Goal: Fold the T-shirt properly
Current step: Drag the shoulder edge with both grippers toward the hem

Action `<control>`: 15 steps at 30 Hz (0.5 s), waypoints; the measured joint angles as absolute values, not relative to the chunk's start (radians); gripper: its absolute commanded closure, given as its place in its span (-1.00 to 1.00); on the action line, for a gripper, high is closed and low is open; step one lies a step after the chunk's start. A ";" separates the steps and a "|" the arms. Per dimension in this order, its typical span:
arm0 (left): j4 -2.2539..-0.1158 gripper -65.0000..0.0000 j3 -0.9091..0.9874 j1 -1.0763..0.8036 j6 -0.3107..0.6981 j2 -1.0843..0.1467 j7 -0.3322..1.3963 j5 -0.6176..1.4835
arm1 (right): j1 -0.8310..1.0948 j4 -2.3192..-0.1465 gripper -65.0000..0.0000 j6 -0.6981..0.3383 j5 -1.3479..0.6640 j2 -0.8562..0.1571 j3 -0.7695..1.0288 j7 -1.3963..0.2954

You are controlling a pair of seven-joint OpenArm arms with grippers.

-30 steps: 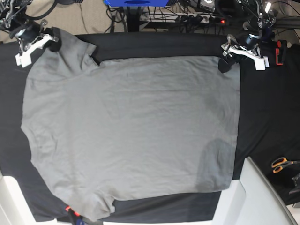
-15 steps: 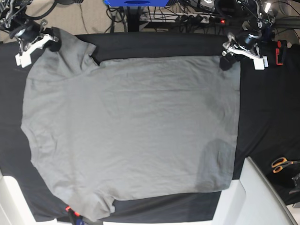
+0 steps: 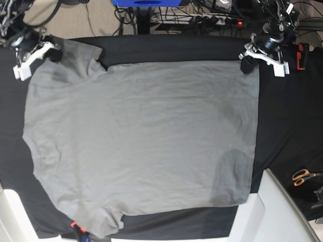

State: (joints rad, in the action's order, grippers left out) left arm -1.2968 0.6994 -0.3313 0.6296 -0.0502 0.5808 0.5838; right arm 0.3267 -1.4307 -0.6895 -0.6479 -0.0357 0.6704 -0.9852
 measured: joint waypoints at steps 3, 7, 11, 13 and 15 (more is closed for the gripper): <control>-1.314 1.00 0.700 -0.310 0.591 -0.047 0.686 0.586 | 0.284 -1.434 0.99 -0.690 -0.650 -0.051 0.670 -1.037; -1.378 1.00 0.701 -0.286 0.575 -0.044 0.694 0.590 | 0.233 -1.438 0.99 -0.691 -0.651 -0.058 0.670 -1.065; -1.397 1.00 0.703 -0.237 0.515 -0.044 0.759 0.585 | 0.167 -1.433 0.99 -0.693 -0.650 -0.078 0.665 -1.103; -1.396 1.00 0.702 -0.212 0.482 -0.044 0.781 0.582 | 0.128 -1.431 0.98 -0.693 -0.651 -0.101 0.665 -1.103; -1.396 1.00 0.701 -0.189 0.469 -0.044 0.780 0.585 | 0.088 -1.404 0.98 -0.694 -0.655 -0.120 0.667 -1.105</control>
State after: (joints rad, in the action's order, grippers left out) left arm -1.3964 0.7006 -0.1890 0.4690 -0.0444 0.7803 0.5850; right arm 0.0875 -1.4036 -0.6937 -0.6552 -0.1196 0.6670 -1.1046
